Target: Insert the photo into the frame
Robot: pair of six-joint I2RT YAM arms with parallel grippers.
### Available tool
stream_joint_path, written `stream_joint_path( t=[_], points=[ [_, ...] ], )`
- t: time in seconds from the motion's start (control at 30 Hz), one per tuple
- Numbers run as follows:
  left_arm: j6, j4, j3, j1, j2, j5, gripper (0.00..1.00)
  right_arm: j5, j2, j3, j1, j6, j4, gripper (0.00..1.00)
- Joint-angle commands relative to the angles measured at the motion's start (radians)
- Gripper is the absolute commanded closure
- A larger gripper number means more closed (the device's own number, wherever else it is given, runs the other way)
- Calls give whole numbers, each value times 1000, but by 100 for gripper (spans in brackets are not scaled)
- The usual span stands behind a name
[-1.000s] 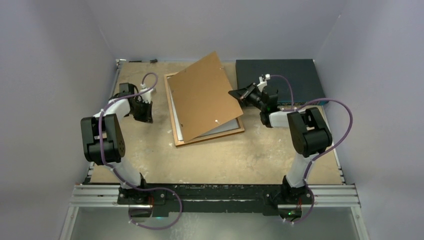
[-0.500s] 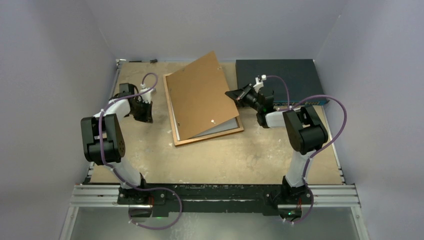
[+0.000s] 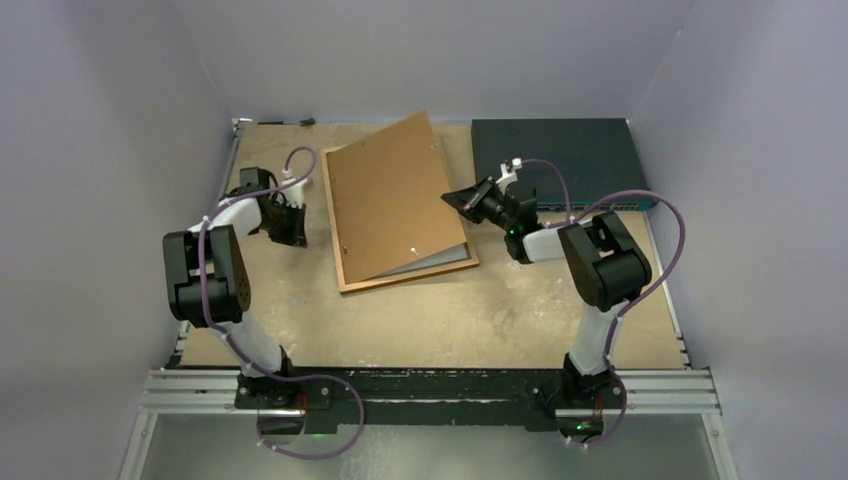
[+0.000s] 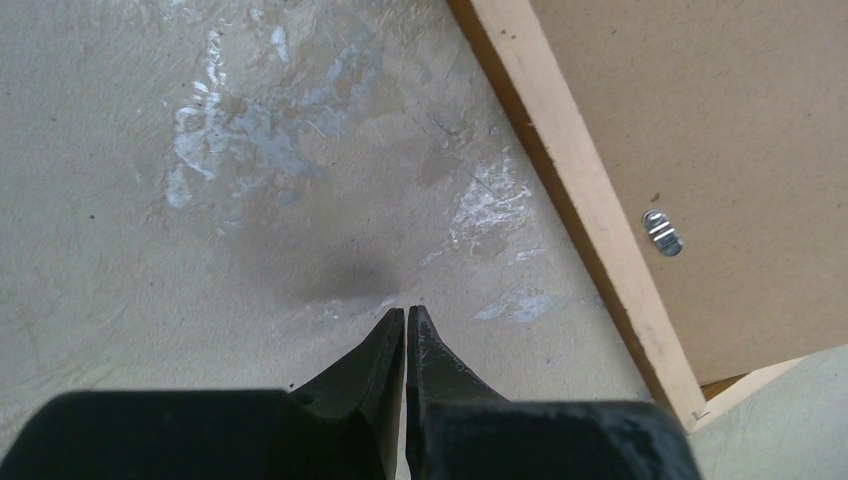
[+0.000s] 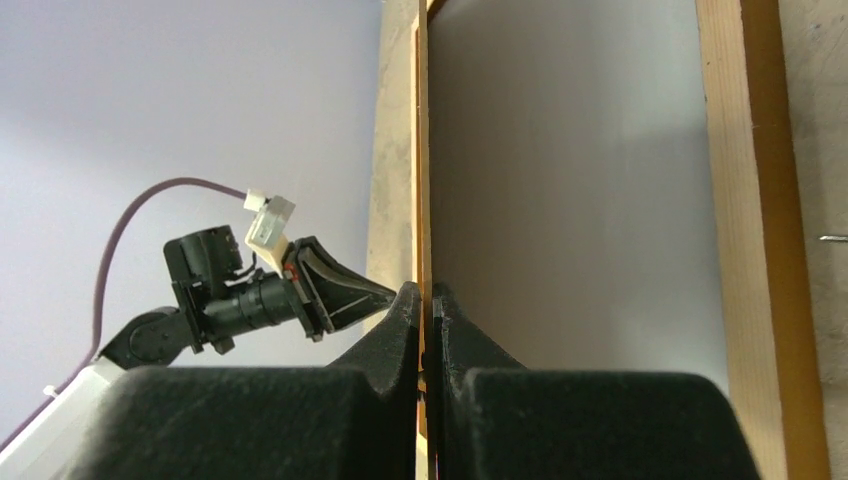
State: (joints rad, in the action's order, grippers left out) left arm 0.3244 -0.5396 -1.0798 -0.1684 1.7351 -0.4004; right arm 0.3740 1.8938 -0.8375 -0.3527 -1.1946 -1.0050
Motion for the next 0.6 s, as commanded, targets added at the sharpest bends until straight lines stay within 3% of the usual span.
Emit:
stream_joint_path(
  t=[0.0,0.1,0.17,0.2,0.33,0.57],
  points=[
    [-16,20,-14,-8,16,-40,98,2,-35,13,-51,42,-24,100],
    [-24,12,-31,-7,20,-52,97,21,-21,6,-60,72,7,99],
    [-26,6,-40,-7,20,-54,97,27,-21,-21,-64,116,82,86],
    [-24,1,-47,-7,20,-55,97,22,-24,-39,-66,148,139,71],
    [-18,-9,-56,-6,14,-52,97,-16,-34,-153,-71,301,402,45],
    [-15,-12,-55,-8,4,-43,97,-90,-32,-276,-74,473,690,24]
  ],
)
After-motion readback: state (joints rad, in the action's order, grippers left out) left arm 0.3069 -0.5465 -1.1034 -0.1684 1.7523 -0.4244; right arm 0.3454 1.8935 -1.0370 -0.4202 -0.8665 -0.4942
